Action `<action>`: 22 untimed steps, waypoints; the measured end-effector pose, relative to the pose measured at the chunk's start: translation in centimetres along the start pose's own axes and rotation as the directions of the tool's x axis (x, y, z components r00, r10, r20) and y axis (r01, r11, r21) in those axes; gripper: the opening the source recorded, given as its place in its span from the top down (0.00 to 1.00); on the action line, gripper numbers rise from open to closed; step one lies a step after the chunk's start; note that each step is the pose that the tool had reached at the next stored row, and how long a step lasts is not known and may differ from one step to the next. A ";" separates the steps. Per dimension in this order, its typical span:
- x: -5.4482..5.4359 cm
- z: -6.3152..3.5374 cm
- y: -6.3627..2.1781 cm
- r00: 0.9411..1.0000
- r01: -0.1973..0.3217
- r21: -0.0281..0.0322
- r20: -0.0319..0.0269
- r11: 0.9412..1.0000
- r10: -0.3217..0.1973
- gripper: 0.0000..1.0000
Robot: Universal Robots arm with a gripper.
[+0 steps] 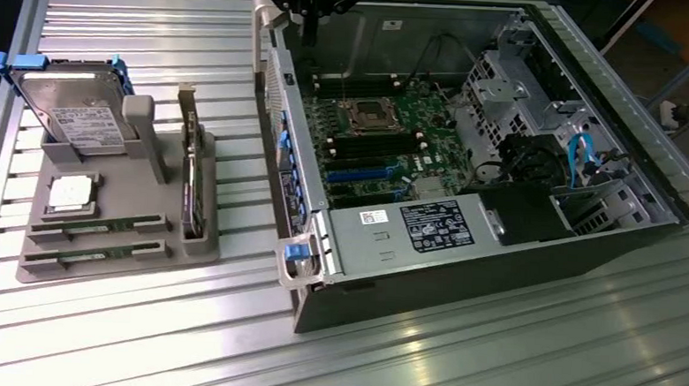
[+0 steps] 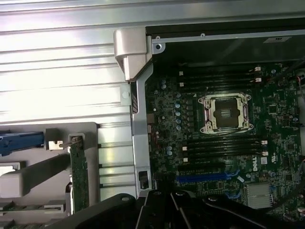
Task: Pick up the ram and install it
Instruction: 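Reach for the ram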
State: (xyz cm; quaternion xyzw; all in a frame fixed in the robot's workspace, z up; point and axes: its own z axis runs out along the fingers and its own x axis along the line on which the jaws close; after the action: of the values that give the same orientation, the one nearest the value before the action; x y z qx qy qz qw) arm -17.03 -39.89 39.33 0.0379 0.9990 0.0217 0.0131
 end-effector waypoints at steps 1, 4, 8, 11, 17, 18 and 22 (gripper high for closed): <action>0.4 -0.01 -0.03 1.000 0.000 0.000 0.000 1.000 0.000 0.89; 0.9 -0.03 -0.07 1.000 0.000 0.000 0.000 1.000 0.000 0.89; 1.6 -0.05 -0.12 1.000 0.000 0.000 0.000 1.000 0.000 0.89; 2.1 -0.06 -0.16 1.000 0.000 0.000 0.000 1.000 0.000 0.89; 3.3 -0.09 -0.24 1.000 0.000 0.000 0.000 1.000 0.000 0.89; 3.5 -0.10 -0.26 1.000 0.000 0.000 0.000 1.000 0.000 0.89; 4.3 -0.12 -0.32 1.000 0.000 0.000 0.000 1.000 0.000 0.89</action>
State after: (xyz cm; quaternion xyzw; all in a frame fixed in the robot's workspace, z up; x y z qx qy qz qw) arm -21.34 -39.90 39.33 0.0379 0.9990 0.0217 0.0131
